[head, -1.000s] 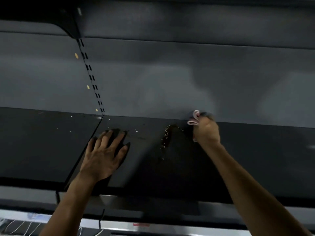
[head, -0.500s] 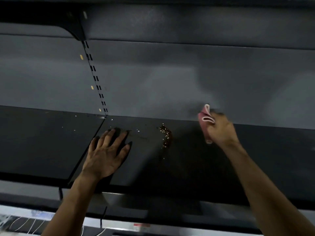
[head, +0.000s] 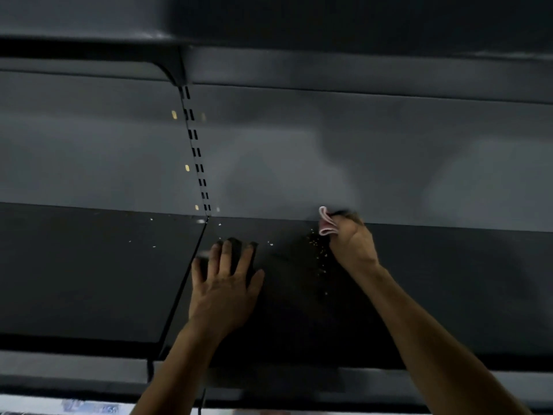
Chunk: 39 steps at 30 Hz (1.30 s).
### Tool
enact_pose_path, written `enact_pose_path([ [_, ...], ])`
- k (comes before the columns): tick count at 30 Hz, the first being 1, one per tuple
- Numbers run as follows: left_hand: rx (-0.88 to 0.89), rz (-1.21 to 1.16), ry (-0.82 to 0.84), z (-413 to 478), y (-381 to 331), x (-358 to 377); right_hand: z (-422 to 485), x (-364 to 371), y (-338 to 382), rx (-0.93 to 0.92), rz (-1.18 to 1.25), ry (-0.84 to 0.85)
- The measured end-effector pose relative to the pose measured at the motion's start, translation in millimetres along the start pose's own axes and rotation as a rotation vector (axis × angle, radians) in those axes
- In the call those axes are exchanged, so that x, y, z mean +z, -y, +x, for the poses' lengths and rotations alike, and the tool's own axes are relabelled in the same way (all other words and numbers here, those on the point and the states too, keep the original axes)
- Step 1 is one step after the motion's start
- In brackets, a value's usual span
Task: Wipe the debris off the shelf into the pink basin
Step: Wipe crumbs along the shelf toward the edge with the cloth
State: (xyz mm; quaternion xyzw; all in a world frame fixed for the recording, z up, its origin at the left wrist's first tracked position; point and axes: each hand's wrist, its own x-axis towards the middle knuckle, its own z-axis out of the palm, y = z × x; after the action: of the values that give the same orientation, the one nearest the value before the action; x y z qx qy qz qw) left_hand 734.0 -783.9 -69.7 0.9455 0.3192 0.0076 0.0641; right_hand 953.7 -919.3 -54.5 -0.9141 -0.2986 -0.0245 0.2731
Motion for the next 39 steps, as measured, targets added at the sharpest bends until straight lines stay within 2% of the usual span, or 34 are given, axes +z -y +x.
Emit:
enact_pose_path([
  [5, 0.056, 0.022, -0.041, -2.0, 2.6, -0.4, 4.7, 5.6, 46.8, -0.133, 0.123, 0.131],
  [7, 0.098, -0.003, 0.009, -2.7, 7.9, -2.6, 1.4, -7.6, 50.9, -0.162, 0.123, 0.148],
  [9, 0.134, -0.079, 0.107, -1.9, 15.4, -7.9, -7.0, -25.1, 42.6, -0.070, 0.057, 0.102],
  [13, 0.238, -0.117, 0.182, 1.8, 34.4, -17.3, -48.4, -63.4, 18.0, 0.257, 0.067, 0.007],
  [17, 0.350, -0.123, 0.228, 6.2, 50.4, -28.7, -95.3, -64.2, 7.3, 0.466, -0.143, -0.132],
  [23, 0.474, -0.187, 0.213, 4.6, 71.6, -33.4, -119.6, -23.6, 61.6, 0.409, -0.290, -0.150],
  [28, 0.499, -0.161, 0.110, -1.4, 78.9, -20.2, -81.3, 14.3, 113.4, 0.403, -0.339, -0.052],
  [30, 0.497, -0.131, 0.062, -2.5, 78.9, -17.3, -66.0, 21.5, 122.8, 0.394, -0.304, -0.026],
  [33, 0.498, -0.149, 0.038, -2.8, 80.0, -15.8, -51.9, 22.3, 114.9, 0.388, -0.027, -0.020],
  [36, 0.504, -0.158, 0.032, -2.8, 80.8, -14.5, -58.3, 5.0, 97.4, 0.391, 0.160, -0.161],
  [39, 0.506, -0.146, 0.031, -2.7, 79.9, -14.3, -77.0, -33.3, 67.6, 0.416, 0.124, -0.250],
])
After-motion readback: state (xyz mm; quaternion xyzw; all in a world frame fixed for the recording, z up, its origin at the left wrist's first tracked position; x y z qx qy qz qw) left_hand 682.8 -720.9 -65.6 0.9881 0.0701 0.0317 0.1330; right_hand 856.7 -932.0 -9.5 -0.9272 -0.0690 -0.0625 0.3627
